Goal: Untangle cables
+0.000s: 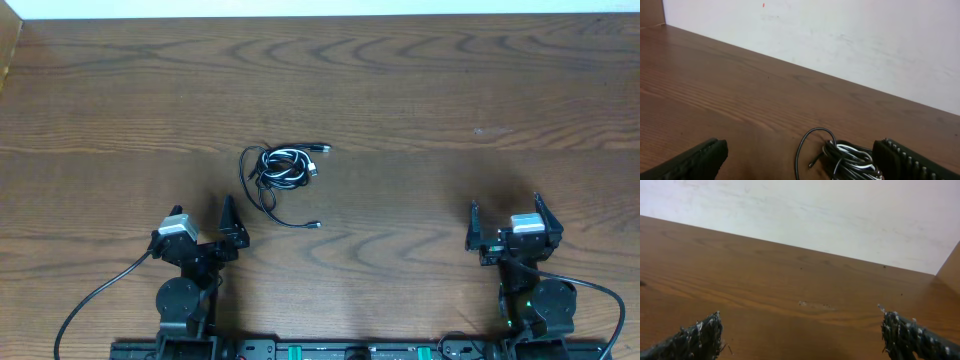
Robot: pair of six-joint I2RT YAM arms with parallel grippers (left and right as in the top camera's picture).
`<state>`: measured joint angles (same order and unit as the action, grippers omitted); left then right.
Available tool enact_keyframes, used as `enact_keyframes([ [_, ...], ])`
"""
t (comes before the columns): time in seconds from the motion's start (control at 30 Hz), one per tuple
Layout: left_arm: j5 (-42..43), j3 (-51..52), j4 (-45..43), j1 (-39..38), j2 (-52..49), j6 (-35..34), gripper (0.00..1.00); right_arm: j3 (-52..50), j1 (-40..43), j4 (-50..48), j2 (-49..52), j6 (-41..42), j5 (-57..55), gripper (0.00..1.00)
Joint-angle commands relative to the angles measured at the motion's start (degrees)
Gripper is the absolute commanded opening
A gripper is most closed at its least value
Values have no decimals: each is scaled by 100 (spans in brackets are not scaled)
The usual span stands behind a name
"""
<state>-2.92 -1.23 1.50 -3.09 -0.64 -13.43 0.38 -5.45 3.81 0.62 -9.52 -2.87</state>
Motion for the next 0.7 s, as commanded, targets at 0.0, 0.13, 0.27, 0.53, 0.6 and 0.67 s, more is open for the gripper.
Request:
enact_keyframes([
  [0.0, -31, 101, 249, 28, 2, 92, 98, -9, 22, 20, -24, 4, -63, 99],
  [0.13, -31, 101, 249, 28, 2, 92, 98, -9, 22, 20, -24, 4, -63, 99],
  [0.27, -31, 101, 251, 28, 2, 92, 98, -9, 22, 20, -24, 4, -63, 99],
  [0.53, -96, 101, 192, 28, 4, 92, 98, -7, 22, -74, -24, 4, -63, 99],
  [0.6, -96, 101, 195, 28, 4, 92, 98, -7, 22, -160, -24, -31, -94, 99],
  [0.67, -101, 101, 144, 28, 4, 94, 98, -7, 22, -393, -24, -192, -284, 99],
])
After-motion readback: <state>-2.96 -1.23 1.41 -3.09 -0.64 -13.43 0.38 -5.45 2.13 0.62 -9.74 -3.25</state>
